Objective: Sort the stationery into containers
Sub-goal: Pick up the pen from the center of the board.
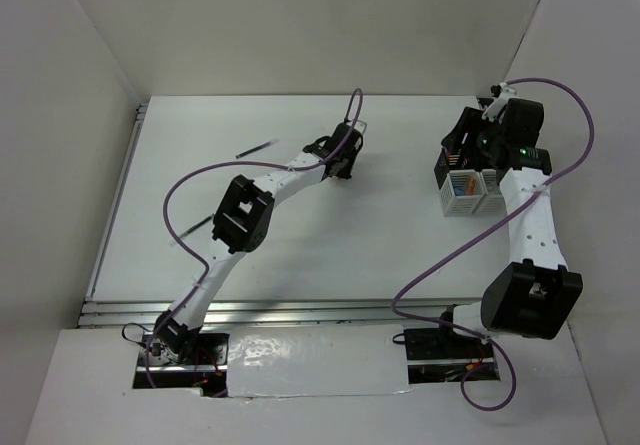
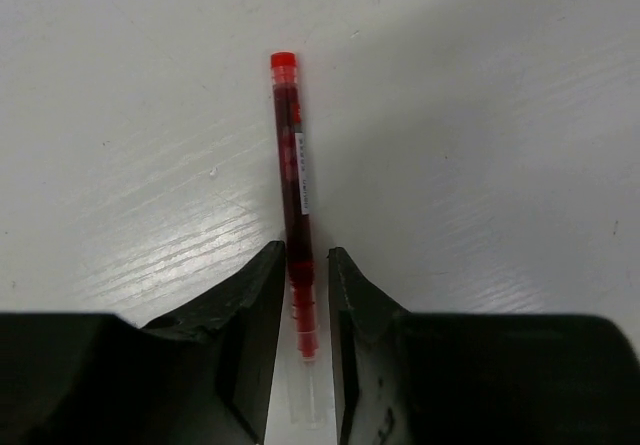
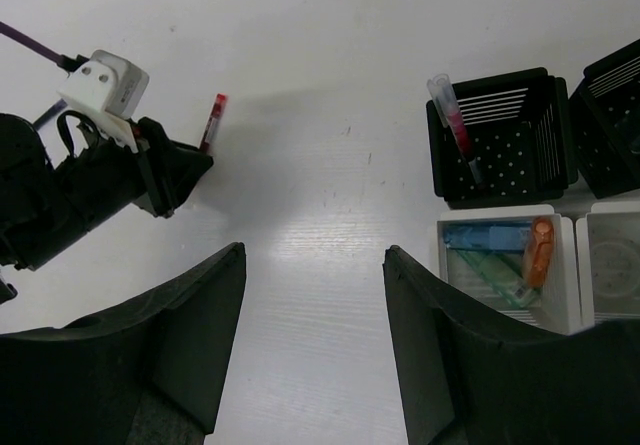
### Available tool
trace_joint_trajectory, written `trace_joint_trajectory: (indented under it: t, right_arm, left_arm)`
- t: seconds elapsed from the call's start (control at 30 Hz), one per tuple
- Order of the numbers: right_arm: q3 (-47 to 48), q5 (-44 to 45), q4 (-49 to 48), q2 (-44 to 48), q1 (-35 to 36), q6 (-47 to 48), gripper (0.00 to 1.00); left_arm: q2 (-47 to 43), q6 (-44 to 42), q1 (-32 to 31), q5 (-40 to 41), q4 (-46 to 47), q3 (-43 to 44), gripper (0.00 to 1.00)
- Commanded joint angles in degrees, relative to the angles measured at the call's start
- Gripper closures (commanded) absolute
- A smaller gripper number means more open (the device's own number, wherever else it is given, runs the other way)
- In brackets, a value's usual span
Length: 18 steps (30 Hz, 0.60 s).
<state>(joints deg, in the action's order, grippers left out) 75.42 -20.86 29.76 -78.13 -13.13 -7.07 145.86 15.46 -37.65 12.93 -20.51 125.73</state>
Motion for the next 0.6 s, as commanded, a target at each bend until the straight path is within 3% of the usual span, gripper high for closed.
trace_joint_trajectory:
  t: [0.0,0.07,0.23,0.37,0.57]
  right_arm:
    - [1.66,-1.46,0.74,2.28,-0.24,0.04,0.36]
    - [1.66,-1.99,1.0,2.54,-0.06,0.65,0.36]
    - [1.4,-3.04,0.48,3.59,1.87,2.23,0.38]
    - [1.05,-3.22,-0.05,5.96,4.24,3.99,0.38]
    - [1.92,-4.18,2.14,11.06,8.37,13.37,0.38]
  left_arm:
    - [0.83,2.2,0.2,-3.08,-4.88,-1.97,0.64]
    - [-0.4,3.17,0.38,-5.36,-5.85,-3.64,0.69]
    - [-9.79,6.23,0.82,-6.86,-2.26,-12.78,0.99]
    - [-22.26,13.17,3.71,-10.89,3.89,-22.87,1.0]
    - [-44.49,25.92,11.36,-21.27,3.65,-30.81,1.0]
